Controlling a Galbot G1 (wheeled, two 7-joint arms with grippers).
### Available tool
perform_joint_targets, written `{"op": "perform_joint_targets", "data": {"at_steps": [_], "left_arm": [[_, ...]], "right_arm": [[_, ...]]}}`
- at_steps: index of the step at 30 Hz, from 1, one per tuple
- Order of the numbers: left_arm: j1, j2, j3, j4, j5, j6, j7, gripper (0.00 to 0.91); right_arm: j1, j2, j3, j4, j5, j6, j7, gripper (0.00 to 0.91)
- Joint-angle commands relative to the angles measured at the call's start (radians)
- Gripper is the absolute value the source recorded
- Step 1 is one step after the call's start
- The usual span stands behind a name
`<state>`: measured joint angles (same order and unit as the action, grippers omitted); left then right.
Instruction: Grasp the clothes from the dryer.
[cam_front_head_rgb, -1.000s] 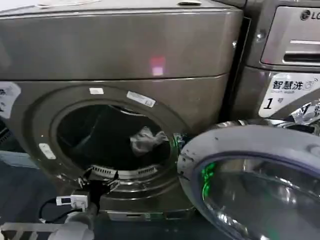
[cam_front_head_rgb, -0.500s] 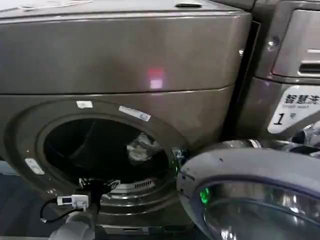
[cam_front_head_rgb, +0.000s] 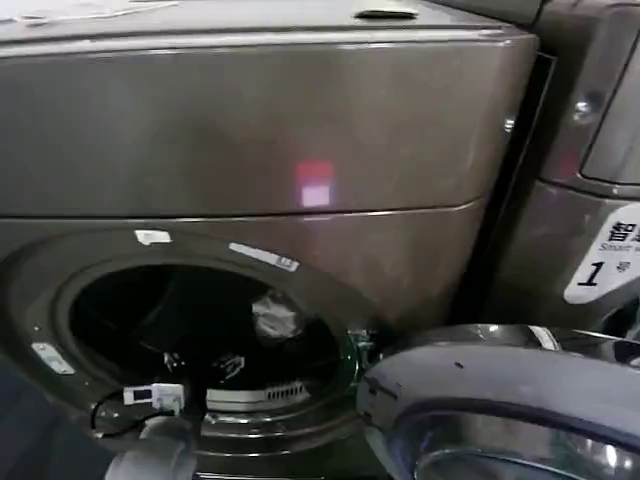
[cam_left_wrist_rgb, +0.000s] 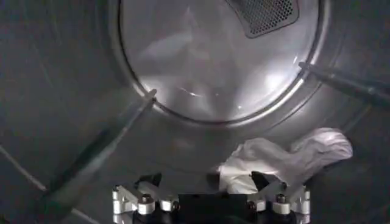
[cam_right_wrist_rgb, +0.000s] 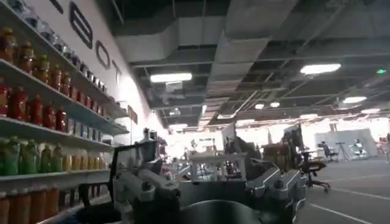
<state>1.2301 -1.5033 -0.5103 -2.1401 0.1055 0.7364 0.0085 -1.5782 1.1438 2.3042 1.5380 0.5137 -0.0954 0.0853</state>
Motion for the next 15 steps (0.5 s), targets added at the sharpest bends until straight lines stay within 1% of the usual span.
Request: {"op": "perform_joint_targets", "data": {"at_steps": [1,4,9,15], "left_arm": [[-0.184,-0.002,0.015,0.191,-0.019,0.049,0.001,0.907],[-0.262,-0.007,0.001,0.305,-0.033,0.049,-0.005,0.907],[-0.381,-0.007,-0.005,0.418,-0.034,0.049,0.004,0.907],[-0.516,-0.009,-0.013,0.607,-0.032,0.049,0.018,0.907]], "right_arm": [[0.001,-0.002,-0.001,0.002,-0.003,0.002,-0.001,0.907],[-0.001,-0.005,0.003,0.005,-0.002,0.003,-0.002,0.907],[0.005,0.001,-0.006,0.014,-0.003,0.004,-0.002,0.907],[0.007,0.005,-0.014,0.013,-0.005,0.006,-0.001,0.907]]}}
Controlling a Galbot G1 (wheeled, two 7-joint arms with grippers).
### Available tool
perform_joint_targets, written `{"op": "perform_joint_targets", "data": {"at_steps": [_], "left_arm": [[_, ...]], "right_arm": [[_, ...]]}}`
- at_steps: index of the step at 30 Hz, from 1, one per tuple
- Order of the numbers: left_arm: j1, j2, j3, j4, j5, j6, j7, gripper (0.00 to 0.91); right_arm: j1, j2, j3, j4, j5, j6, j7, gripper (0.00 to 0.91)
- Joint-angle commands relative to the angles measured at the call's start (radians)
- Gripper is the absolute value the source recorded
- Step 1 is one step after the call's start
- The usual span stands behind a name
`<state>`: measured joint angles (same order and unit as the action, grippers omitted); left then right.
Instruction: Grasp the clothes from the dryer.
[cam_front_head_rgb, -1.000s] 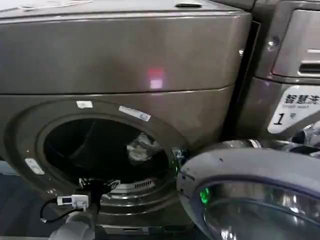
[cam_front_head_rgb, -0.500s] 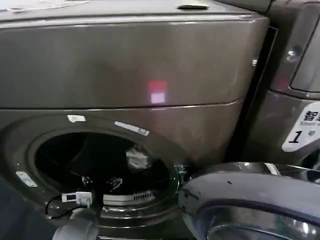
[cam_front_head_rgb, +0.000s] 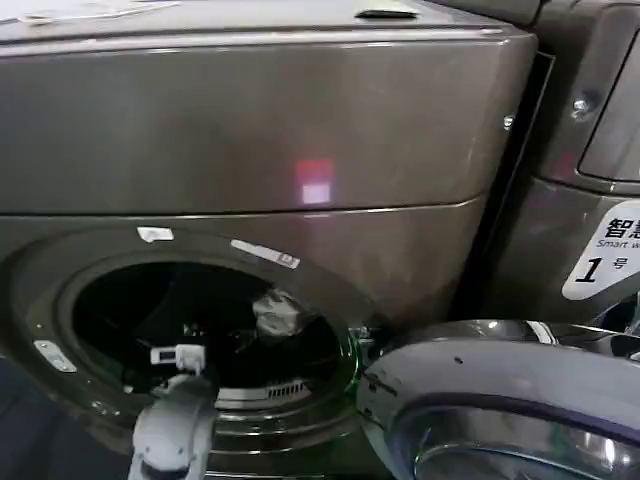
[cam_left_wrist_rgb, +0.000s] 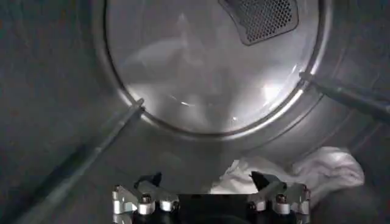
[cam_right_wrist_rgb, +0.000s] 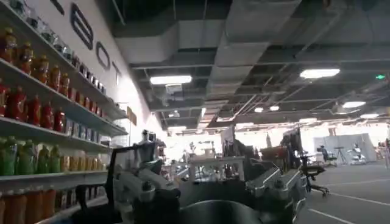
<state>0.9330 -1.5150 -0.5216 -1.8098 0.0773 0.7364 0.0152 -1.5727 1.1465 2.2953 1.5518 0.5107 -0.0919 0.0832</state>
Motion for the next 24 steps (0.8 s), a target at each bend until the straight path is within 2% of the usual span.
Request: {"op": "perform_joint_targets", "data": {"at_steps": [1,10,15,18,19,21,23,24], "left_arm": [[-0.236,0.002,0.000,0.300,0.004,0.049,0.017,0.907],[-0.322,-0.008,0.004,0.426,0.044,0.032,0.049,0.907],[-0.369,-0.023,0.001,0.483,0.164,-0.019,0.120,0.907],[-0.420,-0.016,0.004,0.553,0.441,-0.122,0.352,0.907],[-0.438,-0.013,0.003,0.580,0.520,-0.201,0.434,0.907],[-0.468,-0.001,0.021,0.626,0.689,-0.290,0.574,0.907],[-0.493,0.006,0.026,0.645,0.777,-0.389,0.684,0.907],[-0.509,0.006,0.020,0.647,0.848,-0.464,0.765,0.907]], "right_arm": [[0.002,0.005,-0.006,0.001,-0.002,0.004,0.001,0.907],[-0.001,0.008,-0.007,0.002,-0.001,0.005,0.000,0.907],[-0.006,0.008,-0.006,0.002,-0.001,0.006,0.000,0.907],[-0.005,0.008,-0.010,0.006,-0.001,0.007,-0.001,0.907],[-0.005,0.009,-0.012,0.007,-0.001,0.008,-0.002,0.907],[-0.003,0.011,-0.017,0.005,-0.002,0.011,-0.002,0.907],[-0.002,0.011,-0.020,0.002,-0.004,0.012,-0.002,0.907],[-0.003,0.011,-0.021,0.001,-0.005,0.014,-0.002,0.907]]}}
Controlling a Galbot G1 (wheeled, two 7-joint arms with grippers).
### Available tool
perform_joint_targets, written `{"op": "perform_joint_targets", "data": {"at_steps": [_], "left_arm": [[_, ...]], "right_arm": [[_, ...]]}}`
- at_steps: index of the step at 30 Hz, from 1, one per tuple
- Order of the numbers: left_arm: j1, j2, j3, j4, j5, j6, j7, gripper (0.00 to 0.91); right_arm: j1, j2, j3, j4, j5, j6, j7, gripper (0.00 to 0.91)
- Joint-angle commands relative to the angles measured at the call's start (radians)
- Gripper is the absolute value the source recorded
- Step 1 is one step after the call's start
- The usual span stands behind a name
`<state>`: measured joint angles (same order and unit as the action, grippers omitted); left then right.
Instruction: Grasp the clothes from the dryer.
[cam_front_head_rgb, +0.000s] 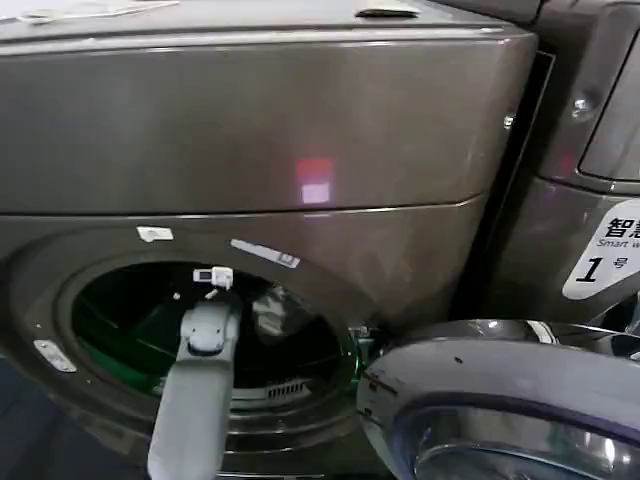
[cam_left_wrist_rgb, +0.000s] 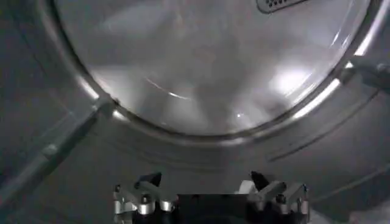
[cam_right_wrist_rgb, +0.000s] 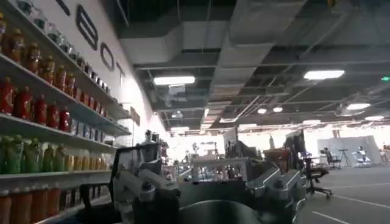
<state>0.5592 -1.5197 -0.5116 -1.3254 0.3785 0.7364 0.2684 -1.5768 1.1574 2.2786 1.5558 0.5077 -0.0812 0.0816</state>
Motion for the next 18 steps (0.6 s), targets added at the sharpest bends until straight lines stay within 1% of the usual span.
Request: {"op": "perform_joint_targets", "data": {"at_steps": [1,5,8,10,11,14,15,16,18], "left_arm": [[-0.150,0.009,-0.007,0.170,0.631,-0.580,0.569,0.907],[-0.230,0.001,-0.032,0.200,0.822,-0.718,0.718,0.907],[-0.271,0.008,-0.041,0.208,0.863,-0.753,0.938,0.907],[-0.287,0.018,-0.030,0.214,0.893,-0.809,1.003,0.907],[-0.298,0.024,-0.021,0.220,0.910,-0.854,1.032,0.907],[-0.321,0.029,-0.001,0.236,0.935,-0.946,1.078,0.907],[-0.326,0.029,0.007,0.243,0.938,-0.955,1.079,0.907],[-0.333,0.031,0.015,0.252,0.948,-0.988,1.079,0.907],[-0.352,0.030,0.026,0.287,0.969,-0.998,1.079,0.907]], "right_arm": [[0.000,0.001,-0.007,-0.004,-0.003,0.005,-0.001,0.907],[0.001,0.000,-0.016,-0.003,-0.018,0.011,-0.003,0.907],[0.005,0.001,-0.024,0.008,-0.021,0.011,-0.002,0.907],[0.005,0.001,-0.031,0.012,-0.024,0.011,-0.001,0.907],[0.006,0.002,-0.034,0.014,-0.025,0.011,-0.001,0.907],[0.009,0.006,-0.040,0.022,-0.028,0.010,0.000,0.907],[0.010,0.007,-0.041,0.023,-0.029,0.010,0.001,0.907],[0.009,0.007,-0.041,0.023,-0.029,0.010,0.000,0.907],[0.007,0.007,-0.041,0.021,-0.029,0.012,0.000,0.907]]}}
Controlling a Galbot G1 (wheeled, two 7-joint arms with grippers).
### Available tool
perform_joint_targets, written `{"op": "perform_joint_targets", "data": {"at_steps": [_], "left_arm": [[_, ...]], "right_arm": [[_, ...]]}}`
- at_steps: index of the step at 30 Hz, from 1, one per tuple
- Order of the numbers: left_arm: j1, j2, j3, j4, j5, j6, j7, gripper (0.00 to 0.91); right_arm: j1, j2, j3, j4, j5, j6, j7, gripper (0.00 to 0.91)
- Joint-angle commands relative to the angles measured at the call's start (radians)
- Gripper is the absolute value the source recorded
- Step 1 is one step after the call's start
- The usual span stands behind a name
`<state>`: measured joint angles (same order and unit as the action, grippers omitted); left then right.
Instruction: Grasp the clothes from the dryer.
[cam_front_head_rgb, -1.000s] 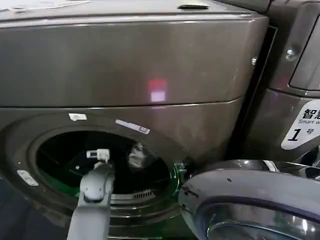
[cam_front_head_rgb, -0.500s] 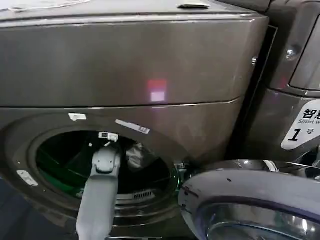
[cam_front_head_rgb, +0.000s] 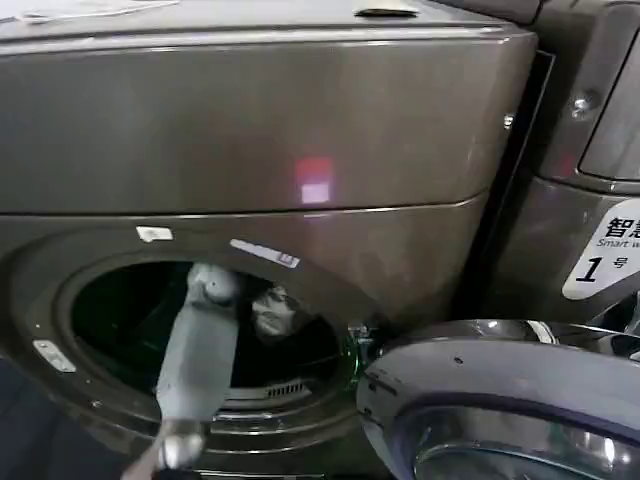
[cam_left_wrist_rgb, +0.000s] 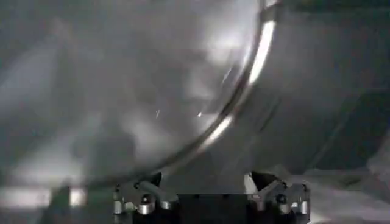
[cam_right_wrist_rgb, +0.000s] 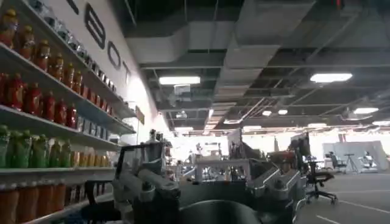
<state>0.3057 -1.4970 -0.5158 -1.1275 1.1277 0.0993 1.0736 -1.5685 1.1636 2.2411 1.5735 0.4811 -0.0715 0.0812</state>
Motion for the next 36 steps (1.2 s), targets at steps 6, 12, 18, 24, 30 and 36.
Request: {"op": "perform_joint_targets", "data": {"at_steps": [6,12,18,24,30,36], "left_arm": [[-0.171,0.003,0.059,0.229,0.240,-0.356,0.273,0.907],[-0.175,0.015,0.078,0.282,0.257,-0.333,0.273,0.907],[-0.173,0.027,0.081,0.327,0.221,-0.270,0.237,0.907],[-0.181,0.028,0.089,0.397,0.155,-0.268,0.158,0.907],[-0.184,0.022,0.112,0.463,0.069,-0.292,0.117,0.907],[-0.166,0.012,0.107,0.519,-0.007,-0.316,0.123,0.907]], "right_arm": [[0.000,0.002,-0.007,0.002,-0.005,0.004,0.001,0.907],[0.013,0.004,-0.009,-0.004,-0.007,0.005,0.002,0.907],[0.015,0.008,-0.015,0.002,-0.008,0.006,0.003,0.907],[0.017,0.011,-0.018,0.012,-0.007,0.005,0.006,0.907],[0.010,0.011,-0.010,0.005,-0.006,0.005,0.008,0.907],[0.015,0.019,-0.021,0.010,-0.010,0.007,0.009,0.907]]}}
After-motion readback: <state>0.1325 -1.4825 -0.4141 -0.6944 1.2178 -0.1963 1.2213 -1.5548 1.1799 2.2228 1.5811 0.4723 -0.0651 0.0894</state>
